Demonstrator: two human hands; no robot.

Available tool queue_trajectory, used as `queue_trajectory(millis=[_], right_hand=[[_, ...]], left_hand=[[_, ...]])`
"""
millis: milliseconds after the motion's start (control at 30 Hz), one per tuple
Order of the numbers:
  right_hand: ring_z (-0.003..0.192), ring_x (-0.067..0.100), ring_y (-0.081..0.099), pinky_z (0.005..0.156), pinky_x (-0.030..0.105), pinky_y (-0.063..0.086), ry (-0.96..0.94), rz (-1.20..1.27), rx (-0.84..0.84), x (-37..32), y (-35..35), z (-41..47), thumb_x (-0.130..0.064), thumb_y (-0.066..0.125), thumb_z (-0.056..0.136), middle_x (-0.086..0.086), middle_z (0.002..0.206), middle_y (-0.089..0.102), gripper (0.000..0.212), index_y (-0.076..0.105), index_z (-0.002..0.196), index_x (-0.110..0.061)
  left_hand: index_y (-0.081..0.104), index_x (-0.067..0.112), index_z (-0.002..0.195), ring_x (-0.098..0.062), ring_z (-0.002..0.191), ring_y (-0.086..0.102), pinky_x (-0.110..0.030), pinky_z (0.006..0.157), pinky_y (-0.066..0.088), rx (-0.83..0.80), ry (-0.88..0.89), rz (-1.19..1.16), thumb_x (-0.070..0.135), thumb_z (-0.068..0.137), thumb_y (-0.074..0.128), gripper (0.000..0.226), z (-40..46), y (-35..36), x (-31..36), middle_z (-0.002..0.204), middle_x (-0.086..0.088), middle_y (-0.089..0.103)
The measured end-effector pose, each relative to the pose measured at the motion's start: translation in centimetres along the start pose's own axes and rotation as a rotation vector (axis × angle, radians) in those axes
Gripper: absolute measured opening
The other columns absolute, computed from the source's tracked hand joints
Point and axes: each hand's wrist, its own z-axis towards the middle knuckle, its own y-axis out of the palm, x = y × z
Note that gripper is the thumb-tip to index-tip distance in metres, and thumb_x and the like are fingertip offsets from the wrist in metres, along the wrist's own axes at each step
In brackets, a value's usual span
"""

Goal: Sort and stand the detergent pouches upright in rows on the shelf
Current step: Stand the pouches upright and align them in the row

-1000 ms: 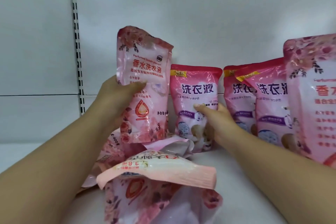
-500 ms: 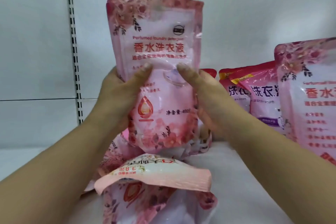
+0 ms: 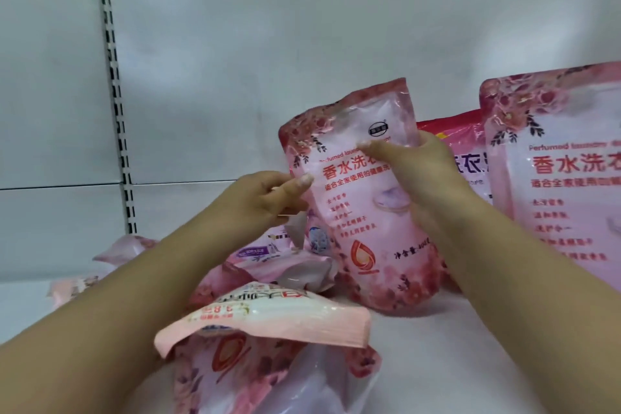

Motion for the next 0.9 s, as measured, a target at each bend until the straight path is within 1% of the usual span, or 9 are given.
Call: queue_trajectory(millis=[133,200,267,333,467,533,700,800,900], right_hand=[[0.072,0.021,0.066,0.043,0.026,0.055,0.051,0.1,0.123,1.5,-0.3,0.3,-0.024,0.075,0.075,-0.002,0.089,0.065,0.032,0.057,0.1,-0.017],[0.08,0.027,0.066,0.052,0.033,0.058,0.053,0.108,0.165,2.1,0.0,0.3,-0.026,0.075,0.074,-0.003,0.09,0.063,0.035,0.055,0.101,-0.018],[0.085,0.029,0.066,0.06,0.037,0.058,0.059,0.126,0.186,2.3,0.3,0.4,-0.025,0.075,0.074,-0.002,0.092,0.064,0.036,0.056,0.104,-0.017],[0.085,0.027,0.065,0.063,0.037,0.058,0.068,0.125,0.191,2.3,0.3,0.5,-0.025,0.075,0.075,-0.004,0.088,0.062,0.033,0.056,0.101,-0.017],[0.078,0.02,0.062,0.063,0.036,0.057,0.082,0.116,0.167,2.2,0.3,0.7,-0.024,0.074,0.077,-0.003,0.088,0.062,0.032,0.056,0.103,-0.018],[0.077,0.018,0.063,0.059,0.032,0.056,0.082,0.117,0.164,2.2,0.5,0.7,-0.023,0.073,0.077,-0.002,0.089,0.064,0.034,0.057,0.106,-0.015],[0.078,0.017,0.066,0.046,0.024,0.053,0.093,0.154,0.172,2.3,0.6,0.8,-0.021,0.074,0.076,0.002,0.095,0.068,0.036,0.06,0.108,-0.014],[0.09,0.024,0.065,0.049,0.03,0.056,0.121,0.162,0.175,2.5,0.7,0.7,-0.022,0.074,0.076,0.004,0.102,0.067,0.04,0.058,0.112,-0.013],[0.092,0.026,0.064,0.053,0.032,0.056,0.122,0.164,0.197,2.7,0.7,0.8,-0.023,0.075,0.075,0.004,0.102,0.066,0.04,0.058,0.111,-0.013]], left_hand=[[0.056,0.016,0.069,-0.017,0.071,0.055,-0.029,0.069,0.041,0.014,-0.127,0.621,0.064,0.077,0.034,0.054,0.7,-1.6,-0.6,0.073,-0.005,0.06],[0.05,0.009,0.062,-0.023,0.069,0.049,-0.03,0.069,0.036,0.011,-0.303,0.883,0.071,0.076,0.024,0.068,1.0,-2.5,-1.3,0.073,-0.016,0.057],[0.062,0.002,0.093,-0.028,0.097,0.054,-0.032,0.086,0.037,-0.046,-0.508,0.951,0.072,0.078,0.021,0.083,1.1,-3.5,-2.3,0.104,-0.02,0.061],[0.051,0.005,0.128,-0.027,0.117,0.049,-0.032,0.098,0.034,-0.158,-0.615,0.982,0.069,0.084,0.02,0.083,1.1,-3.6,-3.1,0.131,-0.017,0.051],[0.053,0.005,0.122,-0.023,0.1,0.055,-0.025,0.088,0.038,-0.333,-0.65,1.088,0.069,0.085,0.028,0.078,1.1,-2.8,-3.8,0.119,-0.013,0.056],[0.05,0.004,0.123,-0.023,0.108,0.053,-0.024,0.086,0.037,-0.331,-0.606,1.135,0.064,0.087,0.032,0.073,1.3,-2.9,-4.0,0.124,-0.013,0.055],[0.055,0.014,0.108,-0.021,0.1,0.049,-0.024,0.077,0.033,-0.2,-0.464,0.933,0.054,0.087,0.047,0.046,1.4,-3.3,-4.2,0.121,-0.009,0.055],[0.059,0.016,0.119,-0.02,0.101,0.054,-0.02,0.074,0.038,-0.017,-0.372,0.631,0.042,0.084,0.06,0.043,1.6,-3.0,-4.6,0.126,-0.008,0.056],[0.052,0.017,0.129,-0.008,0.067,0.055,-0.009,0.041,0.04,0.205,-0.35,0.331,0.025,0.084,0.066,0.048,1.6,-2.1,-4.2,0.123,-0.011,0.058]])
